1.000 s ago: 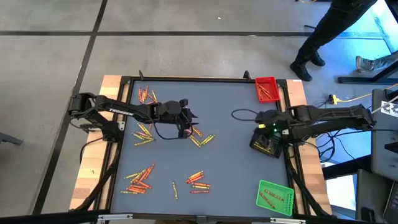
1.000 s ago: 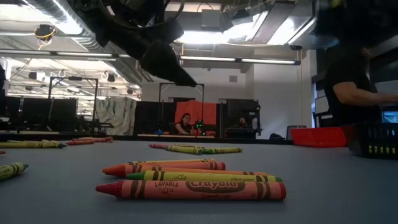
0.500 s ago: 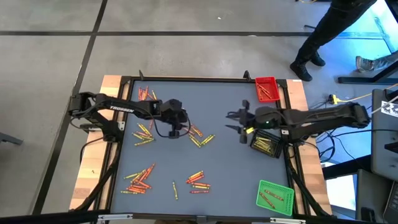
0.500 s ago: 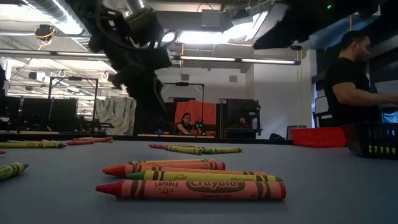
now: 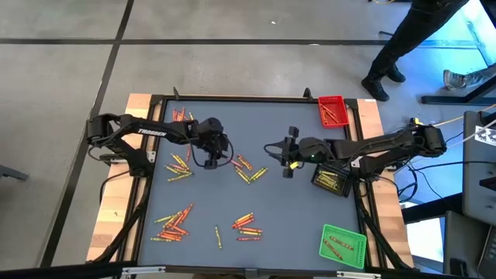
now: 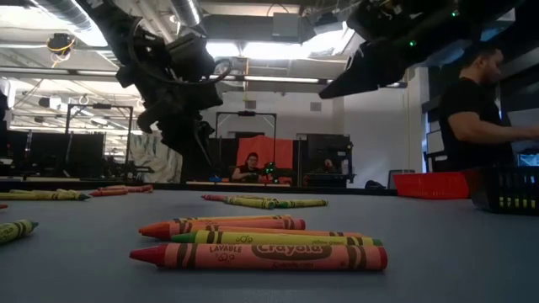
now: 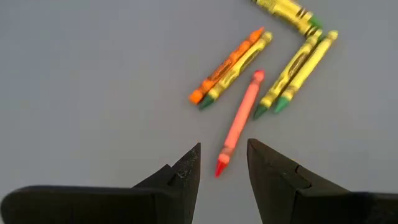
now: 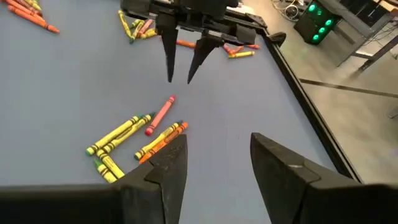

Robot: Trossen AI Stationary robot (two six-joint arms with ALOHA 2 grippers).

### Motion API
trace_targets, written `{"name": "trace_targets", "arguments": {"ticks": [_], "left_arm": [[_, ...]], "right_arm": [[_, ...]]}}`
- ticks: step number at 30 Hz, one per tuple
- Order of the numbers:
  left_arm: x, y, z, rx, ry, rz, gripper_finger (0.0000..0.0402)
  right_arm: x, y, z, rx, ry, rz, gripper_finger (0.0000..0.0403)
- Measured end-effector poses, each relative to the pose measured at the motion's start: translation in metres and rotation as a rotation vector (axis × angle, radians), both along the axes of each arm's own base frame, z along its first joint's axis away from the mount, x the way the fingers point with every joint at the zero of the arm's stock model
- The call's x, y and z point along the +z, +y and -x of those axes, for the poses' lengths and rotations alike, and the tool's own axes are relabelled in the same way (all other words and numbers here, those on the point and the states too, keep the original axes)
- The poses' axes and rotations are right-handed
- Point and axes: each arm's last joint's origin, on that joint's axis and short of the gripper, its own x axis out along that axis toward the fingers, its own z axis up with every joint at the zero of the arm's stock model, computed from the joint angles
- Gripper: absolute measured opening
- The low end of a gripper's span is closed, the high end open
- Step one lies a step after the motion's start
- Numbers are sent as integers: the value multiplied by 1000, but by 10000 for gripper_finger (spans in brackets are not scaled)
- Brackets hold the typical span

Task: Sort crayons
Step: Put the red crayon into the green basket

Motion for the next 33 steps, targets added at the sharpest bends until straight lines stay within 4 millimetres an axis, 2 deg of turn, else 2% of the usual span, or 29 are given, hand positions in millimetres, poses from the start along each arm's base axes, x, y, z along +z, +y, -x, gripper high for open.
{"name": "trace_targets", "arguments": {"ticks": [12, 19, 27, 33], "left_arm": [[-40, 3, -11, -16, 80, 45, 95], [-42, 3, -12, -34, 85, 38, 76], [-43, 4, -12, -30, 89, 28, 10], [-43, 3, -12, -38, 91, 16, 8]], "right_arm": [[1, 1, 0, 13, -9, -5, 172], [1, 1, -1, 13, -10, -6, 172], [1, 1, -1, 13, -10, -6, 172], [0, 1, -1, 13, -8, -6, 172]]}}
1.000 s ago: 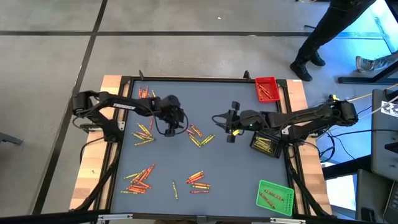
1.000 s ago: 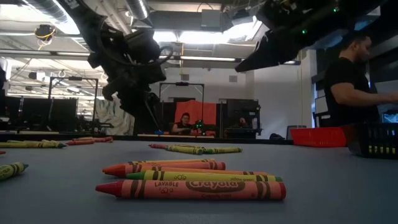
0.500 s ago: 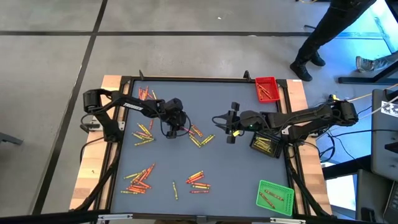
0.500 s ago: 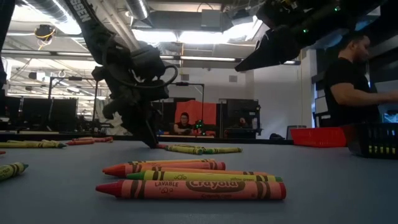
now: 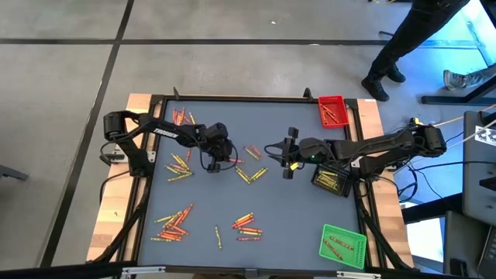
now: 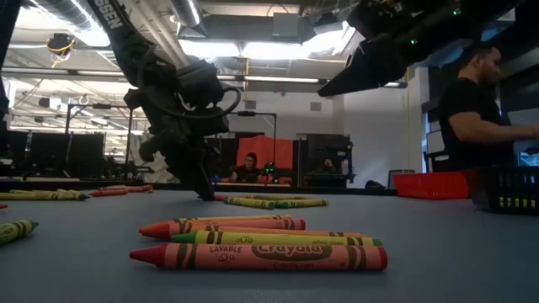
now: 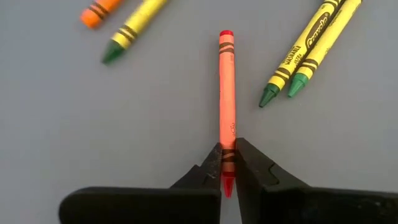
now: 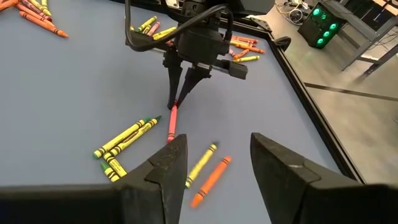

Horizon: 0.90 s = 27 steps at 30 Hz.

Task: Sort crayons
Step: Put the red crayon into the green basket

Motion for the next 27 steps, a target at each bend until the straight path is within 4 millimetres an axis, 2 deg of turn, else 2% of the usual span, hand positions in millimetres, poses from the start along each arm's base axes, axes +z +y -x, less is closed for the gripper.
{"name": "trace_targets", "arguments": {"ticks": [7, 14, 17, 21, 27], "left_arm": [[6, -3, 1, -5, -11, -23, 9], [35, -12, 3, 16, -79, -132, 9], [47, -14, 5, 31, -115, -166, 9], [56, -18, 1, 47, -194, -162, 9], [65, -24, -10, 28, -321, -180, 9]], "right_arm": [[-1, 0, 0, 0, 4, 0, 172], [-1, 0, 0, -9, 2, -6, 172], [-1, -5, 1, -128, -11, -9, 172], [-10, -28, 4, -343, 33, -62, 172], [-45, -73, 1, -574, 128, -148, 172]]}}
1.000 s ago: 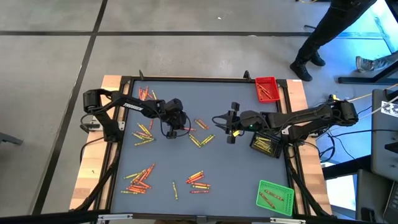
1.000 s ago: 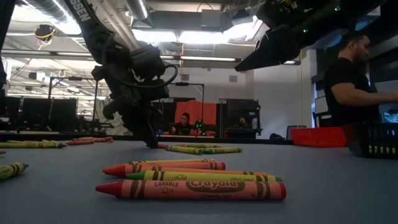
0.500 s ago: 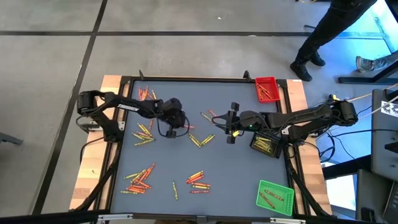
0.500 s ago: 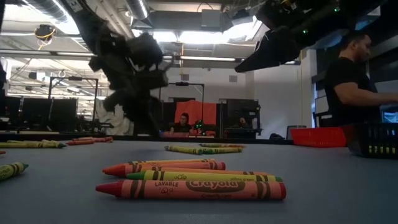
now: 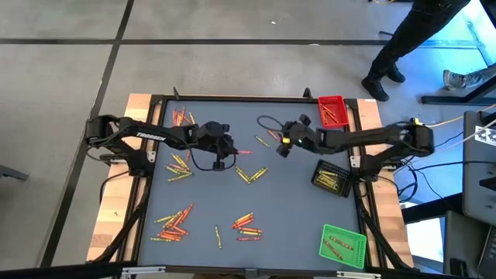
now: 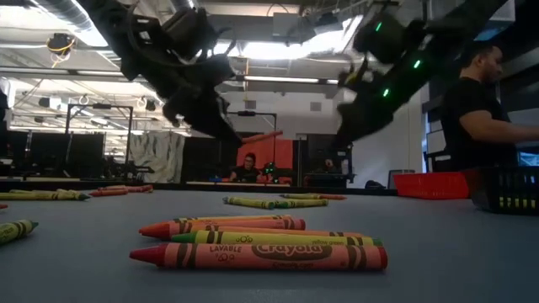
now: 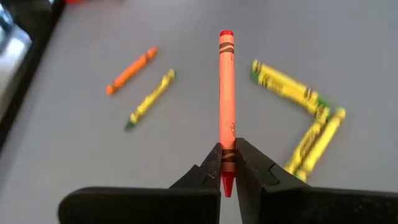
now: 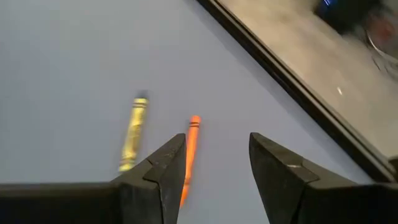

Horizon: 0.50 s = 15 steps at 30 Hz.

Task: Sort crayons
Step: Put the red crayon into the green basket

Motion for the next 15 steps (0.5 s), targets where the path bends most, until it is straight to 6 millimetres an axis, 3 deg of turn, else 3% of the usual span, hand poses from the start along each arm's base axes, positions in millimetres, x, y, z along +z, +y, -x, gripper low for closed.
{"name": "trace_targets", "arguments": {"ticks": [8, 15], "left_arm": [[5, -9, -6, -38, -63, -13, 9], [6, -15, -7, -57, -73, -15, 9]], "right_arm": [[-39, -40, -2, -144, 67, -43, 172], [-51, -50, -2, -187, 73, -59, 172]]}}
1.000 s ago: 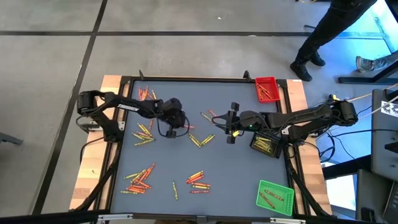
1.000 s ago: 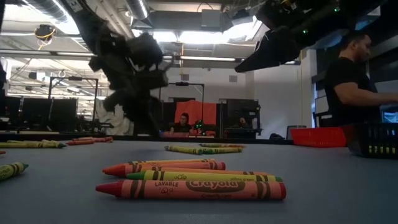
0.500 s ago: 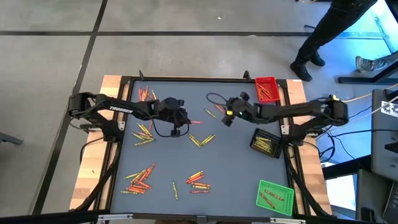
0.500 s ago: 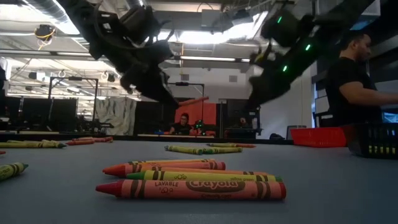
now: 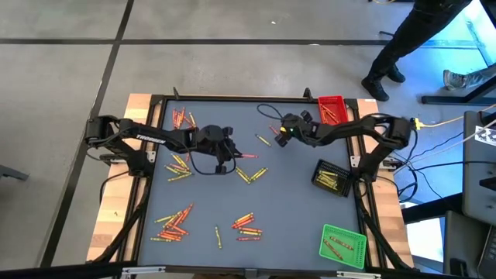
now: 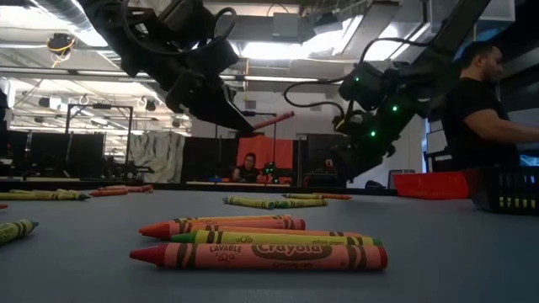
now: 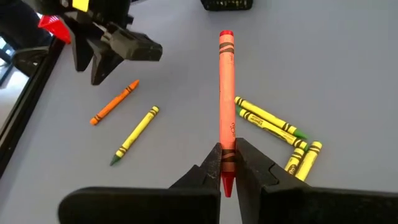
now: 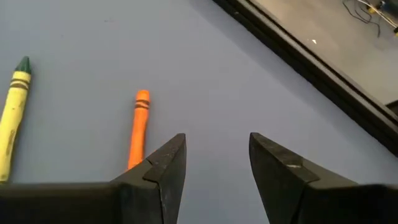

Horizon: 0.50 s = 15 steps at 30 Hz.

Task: Sort crayons
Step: Put the red crayon into the green basket

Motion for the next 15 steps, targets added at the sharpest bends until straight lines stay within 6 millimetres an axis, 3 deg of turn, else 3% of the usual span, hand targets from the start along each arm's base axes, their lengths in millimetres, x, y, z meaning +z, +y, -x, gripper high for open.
{"name": "trace_targets", "arguments": {"ticks": [4, 7, 15], "left_arm": [[0, 0, 0, -1, -1, 0, 9], [0, 0, 0, -1, -5, -2, 9], [5, 0, -3, 0, -60, -13, 9]], "right_arm": [[-1, 1, -2, 34, 1, -6, 172], [12, 12, -5, 103, -33, 8, 172], [71, 79, -11, 535, -185, 84, 172]]}}
